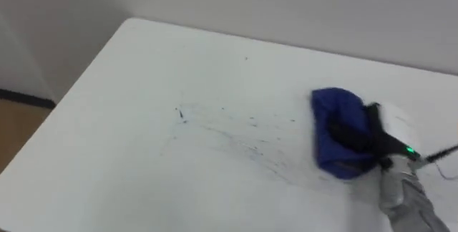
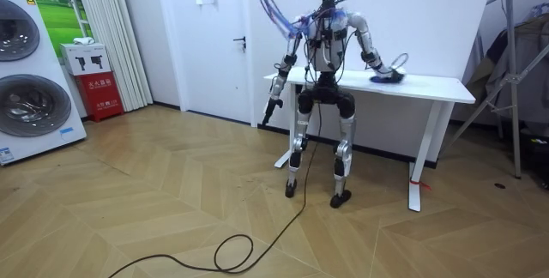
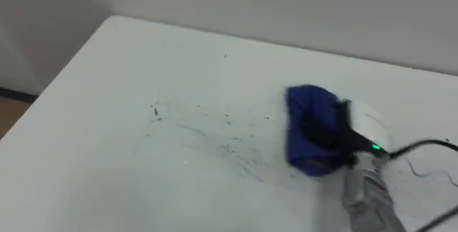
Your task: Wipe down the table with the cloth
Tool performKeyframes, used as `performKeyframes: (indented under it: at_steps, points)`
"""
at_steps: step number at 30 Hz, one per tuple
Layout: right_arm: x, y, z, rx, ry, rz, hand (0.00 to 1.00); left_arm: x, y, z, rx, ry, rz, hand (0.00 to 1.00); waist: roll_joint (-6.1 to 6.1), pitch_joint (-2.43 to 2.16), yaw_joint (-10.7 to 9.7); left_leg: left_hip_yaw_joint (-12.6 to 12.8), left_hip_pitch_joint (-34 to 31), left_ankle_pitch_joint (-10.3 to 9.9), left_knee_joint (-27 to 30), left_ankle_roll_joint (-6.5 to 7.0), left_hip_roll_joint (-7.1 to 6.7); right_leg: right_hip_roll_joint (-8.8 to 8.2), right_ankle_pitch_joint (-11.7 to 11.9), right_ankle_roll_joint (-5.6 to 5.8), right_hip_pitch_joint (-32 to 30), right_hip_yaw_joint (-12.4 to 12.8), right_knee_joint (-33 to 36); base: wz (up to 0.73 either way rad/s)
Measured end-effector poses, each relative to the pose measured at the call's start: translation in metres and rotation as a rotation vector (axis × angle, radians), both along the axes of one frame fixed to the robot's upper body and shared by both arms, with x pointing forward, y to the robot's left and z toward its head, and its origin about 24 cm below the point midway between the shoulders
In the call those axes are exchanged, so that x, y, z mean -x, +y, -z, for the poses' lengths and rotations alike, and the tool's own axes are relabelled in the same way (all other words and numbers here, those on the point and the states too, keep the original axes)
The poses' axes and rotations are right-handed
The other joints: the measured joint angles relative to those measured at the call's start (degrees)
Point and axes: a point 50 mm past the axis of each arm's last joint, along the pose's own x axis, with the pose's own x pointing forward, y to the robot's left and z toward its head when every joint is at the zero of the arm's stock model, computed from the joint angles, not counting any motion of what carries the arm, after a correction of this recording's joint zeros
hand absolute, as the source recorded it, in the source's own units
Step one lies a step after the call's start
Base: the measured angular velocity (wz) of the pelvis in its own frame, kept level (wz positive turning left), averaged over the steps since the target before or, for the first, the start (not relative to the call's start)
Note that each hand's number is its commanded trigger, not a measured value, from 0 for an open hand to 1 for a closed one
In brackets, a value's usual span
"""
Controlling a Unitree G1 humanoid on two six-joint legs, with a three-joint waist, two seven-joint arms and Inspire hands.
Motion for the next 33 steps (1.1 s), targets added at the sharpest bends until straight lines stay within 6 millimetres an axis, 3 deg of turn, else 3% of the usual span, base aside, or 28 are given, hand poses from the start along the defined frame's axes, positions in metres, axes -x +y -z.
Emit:
performKeyframes:
  at_steps: [1, 4, 6, 8, 9, 11, 13, 14, 16, 17, 18, 19, 21, 23, 25, 26, 28, 32, 33]
  points:
    - [0.029, -0.016, 0.004, -0.014, 0.022, 0.125, 1.0, -0.004, 0.004, -0.003, -0.022, -0.038, -0.005, 0.0, -0.78, -0.13, 0.0, -0.1, 0.3, 0.0, -0.3, 0.0, -0.01, 0.07, 0.0, 0.0, 0.2, 0.0, 0.0, -0.14]
    - [0.068, -0.033, 0.008, -0.039, 0.042, 0.283, 1.0, -0.021, 0.007, -0.006, -0.046, -0.111, 0.044, 0.0, -1.73, 0.01, -0.8, -0.9, 1.1, 0.0, -0.9, 0.01, 0.0, 0.22, 0.0, -0.01, 0.6, -0.2, 0.0, -0.15]
    - [0.064, -0.032, 0.007, -0.053, 0.024, 0.291, 1.0, -0.039, 0.004, -0.007, -0.048, -0.152, 0.096, 0.0, -1.74, 0.23, -0.9, -0.9, 2.0, 0.0, -1.0, 0.02, 0.0, 0.27, 0.0, -0.02, 0.9, -0.2, -0.1, -0.38]
    - [0.044, -0.025, 0.006, -0.063, 0.012, 0.27, 1.0, -0.056, -0.004, -0.004, -0.047, -0.177, 0.148, 0.0, -1.68, 0.6, -0.7, -1.0, 2.5, 0.0, -0.9, 0.57, 0.0, 0.39, 0.2, -0.37, 0.8, -0.2, -0.1, -0.44]
    - [0.026, -0.015, 0.006, -0.079, 0.005, 0.253, 1.0, -0.073, -0.012, -0.002, -0.033, -0.213, 0.175, 0.0, -1.49, 0.92, 0.9, -1.0, 3.0, 0.0, -1.4, 1.0, 0.02, 0.67, 0.6, -0.76, 0.0, 0.4, -0.1, -0.76]
    - [-0.023, 0.021, -0.001, -0.108, -0.016, 0.09, 1.0, -0.089, -0.028, 0.003, 0.007, -0.234, 0.205, 0.0, -0.98, 1.39, 3.4, -1.7, 3.2, 0.4, -1.9, 2.11, 0.15, 1.44, 2.4, -1.79, -1.5, 1.4, -0.1, -1.0]
    - [-0.104, 0.114, -0.032, -0.122, -0.093, -0.345, 1.0, -0.107, -0.051, 0.011, 0.068, -0.23, 0.246, 0.0, -0.06, 2.19, 4.4, -2.6, 2.3, 0.4, -1.7, 2.67, 0.16, 1.8, 4.0, -2.76, -3.2, 0.4, -0.1, -0.54]
    - [-0.119, 0.14, -0.042, -0.122, -0.115, -0.448, 1.0, -0.113, -0.057, 0.011, 0.082, -0.235, 0.258, 0.0, -0.01, 2.2, 4.7, -2.9, 1.7, 0.4, -1.7, 2.68, 0.17, 1.84, 4.2, -2.82, -3.6, 0.2, -0.1, 0.17]
    - [-0.165, 0.221, -0.089, -0.058, -0.192, -0.79, 1.0, -0.133, -0.074, 0.011, 0.121, -0.271, 0.294, 0.0, 0.26, 2.39, 8.2, -3.5, -0.5, 0.6, -1.3, 2.27, 0.17, 1.78, 4.6, -2.91, -5.3, -0.3, -0.1, 0.35]
    - [-0.173, 0.236, -0.102, -0.032, -0.219, -0.854, 1.0, -0.136, -0.076, 0.011, 0.124, -0.278, 0.3, 0.0, 0.26, 2.4, 9.5, -4.0, -1.4, 0.8, -1.1, 1.8, 0.14, 1.68, 4.6, -2.89, -5.7, -0.3, -0.1, 0.55]
    - [-0.183, 0.254, -0.123, -0.001, -0.27, -0.928, 1.0, -0.14, -0.075, 0.009, 0.119, -0.285, 0.31, 0.0, 0.08, 2.29, 11.5, -5.7, -3.1, 1.1, -0.9, 0.85, -0.12, 1.32, 4.6, -2.77, -6.1, -0.7, -0.2, 0.81]
    - [-0.188, 0.261, -0.131, 0.012, -0.288, -0.954, 1.0, -0.133, -0.071, 0.008, 0.107, -0.264, 0.299, 0.0, 0.03, 2.25, 12.9, -7.7, -3.7, 1.3, -0.8, 0.83, -0.5, 0.99, 4.6, -2.48, -5.5, -2.0, -0.8, 0.89]
    - [-0.187, 0.259, -0.129, 0.007, -0.282, -0.949, 1.0, -0.113, -0.06, 0.01, 0.081, -0.2, 0.278, 0.0, -0.03, 2.21, 13.6, -10.2, -3.8, 1.5, -0.7, 0.97, -0.86, 0.7, 4.3, -1.97, -3.9, -3.8, -1.2, 0.78]
    - [-0.18, 0.248, -0.108, -0.015, -0.216, -0.911, 1.0, -0.086, -0.049, 0.012, 0.062, -0.13, 0.259, 0.0, -0.16, 2.12, 13.5, -10.6, -3.4, 1.6, -0.5, 1.04, -1.25, 0.14, 4.0, -1.39, -2.4, -4.9, -1.2, 0.51]
    - [-0.148, 0.208, -0.047, -0.056, -0.015, -0.79, 1.0, -0.055, -0.043, 0.013, 0.055, -0.061, 0.225, 0.0, 0.05, 2.23, 12.0, -11.6, -2.4, 1.6, -0.5, 1.07, -1.94, -0.28, 3.7, -1.02, -0.2, -5.3, -2.2, 0.44]
    - [-0.135, 0.196, -0.03, -0.079, 0.031, -0.747, 1.0, -0.048, -0.042, 0.014, 0.055, -0.047, 0.217, 0.0, 0.01, 2.2, 11.1, -12.0, -2.4, 1.6, -0.5, 1.09, -2.13, -0.46, 3.6, -0.84, 0.2, -5.3, -2.3, 0.48]
    - [-0.099, 0.157, -0.013, -0.052, -0.038, -0.641, 1.0, -0.022, -0.043, 0.014, 0.06, 0.007, 0.188, 0.0, 0.41, 1.95, 7.3, -11.7, -1.3, 1.7, -0.6, 1.26, -2.86, -1.0, 3.1, 0.0, 2.2, -5.2, -3.4, 0.21]
    - [-0.048, 0.096, 0.002, 0.001, -0.053, -0.414, 1.0, -0.027, -0.037, 0.011, 0.036, -0.033, 0.187, 0.0, 0.87, 1.33, 4.5, -9.5, -0.2, 1.7, -0.8, 1.26, -2.8, -0.75, 2.6, 0.69, 4.0, -4.8, -4.6, 0.02]
    - [-0.033, 0.078, 0.007, 0.017, -0.043, -0.337, 1.0, -0.031, -0.034, 0.01, 0.022, -0.056, 0.203, 0.0, 1.17, 0.92, 4.0, -9.3, 0.3, 1.7, -0.7, 1.26, -2.8, -0.74, 2.6, 0.69, 4.4, -4.4, -4.8, -0.1]
